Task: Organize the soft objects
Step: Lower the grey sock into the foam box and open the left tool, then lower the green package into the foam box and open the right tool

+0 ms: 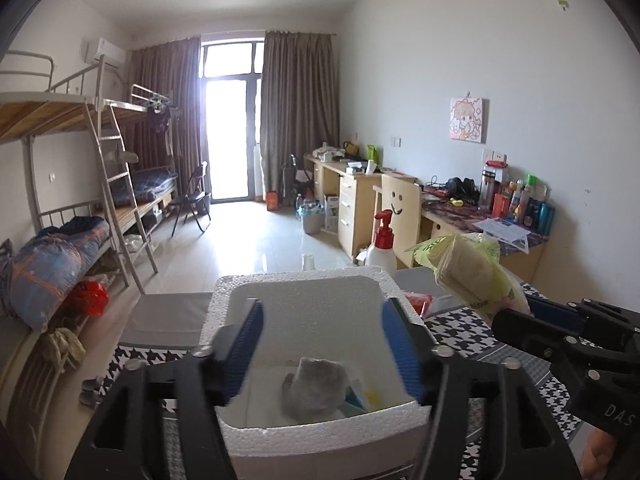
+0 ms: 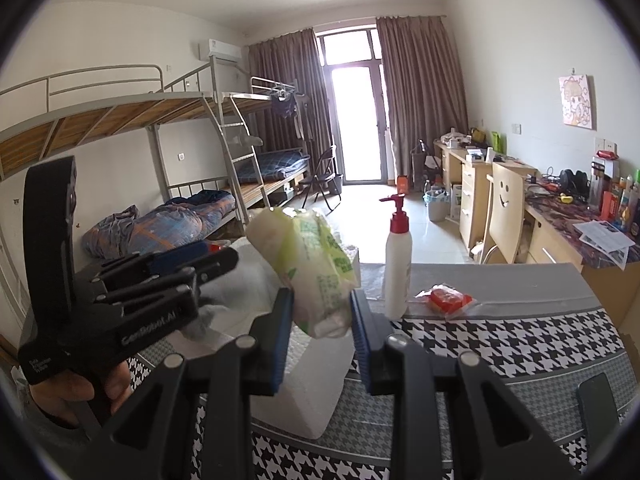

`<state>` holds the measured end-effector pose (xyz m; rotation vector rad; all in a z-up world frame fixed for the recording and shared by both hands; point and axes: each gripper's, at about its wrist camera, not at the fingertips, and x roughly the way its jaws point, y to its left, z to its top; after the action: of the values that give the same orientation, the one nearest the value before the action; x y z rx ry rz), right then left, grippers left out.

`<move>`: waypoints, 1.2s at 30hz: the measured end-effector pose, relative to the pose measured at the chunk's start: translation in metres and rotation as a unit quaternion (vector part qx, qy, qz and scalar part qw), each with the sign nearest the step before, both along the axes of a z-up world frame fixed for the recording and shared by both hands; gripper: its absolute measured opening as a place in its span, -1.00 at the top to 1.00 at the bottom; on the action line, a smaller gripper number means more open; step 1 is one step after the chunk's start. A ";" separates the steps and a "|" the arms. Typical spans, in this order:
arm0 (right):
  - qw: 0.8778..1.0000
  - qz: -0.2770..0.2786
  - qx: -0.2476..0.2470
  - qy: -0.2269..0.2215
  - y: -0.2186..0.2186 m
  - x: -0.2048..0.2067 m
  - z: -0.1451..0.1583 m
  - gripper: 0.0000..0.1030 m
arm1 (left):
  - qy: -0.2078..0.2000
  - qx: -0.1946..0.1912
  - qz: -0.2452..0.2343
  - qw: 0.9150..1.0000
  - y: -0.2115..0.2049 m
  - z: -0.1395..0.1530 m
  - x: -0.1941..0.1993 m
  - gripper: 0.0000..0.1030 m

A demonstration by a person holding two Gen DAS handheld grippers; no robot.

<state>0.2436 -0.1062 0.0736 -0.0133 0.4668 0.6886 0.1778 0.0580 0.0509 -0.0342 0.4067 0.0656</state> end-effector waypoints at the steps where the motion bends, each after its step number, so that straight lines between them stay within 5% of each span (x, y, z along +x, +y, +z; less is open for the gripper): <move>1: 1.000 0.000 0.000 0.000 0.000 0.000 0.000 0.35 | -0.001 0.002 0.002 1.000 0.000 0.001 -0.001 -0.32; 4: 1.000 0.000 0.000 0.000 0.001 0.002 0.000 0.35 | -0.010 0.010 0.012 1.000 0.002 0.003 -0.008 -0.68; 12: 1.000 0.012 -0.004 0.003 0.012 0.003 -0.003 0.35 | -0.026 0.020 0.047 0.998 0.013 0.004 -0.023 -0.92; 36: 0.999 0.044 -0.017 0.021 0.052 0.011 -0.004 0.35 | -0.042 0.025 0.113 0.992 0.047 0.002 -0.054 -0.98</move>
<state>0.2548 -0.0539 0.0694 -0.0511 0.5209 0.7689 0.1234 0.1046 0.0531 -0.0331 0.3160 0.2961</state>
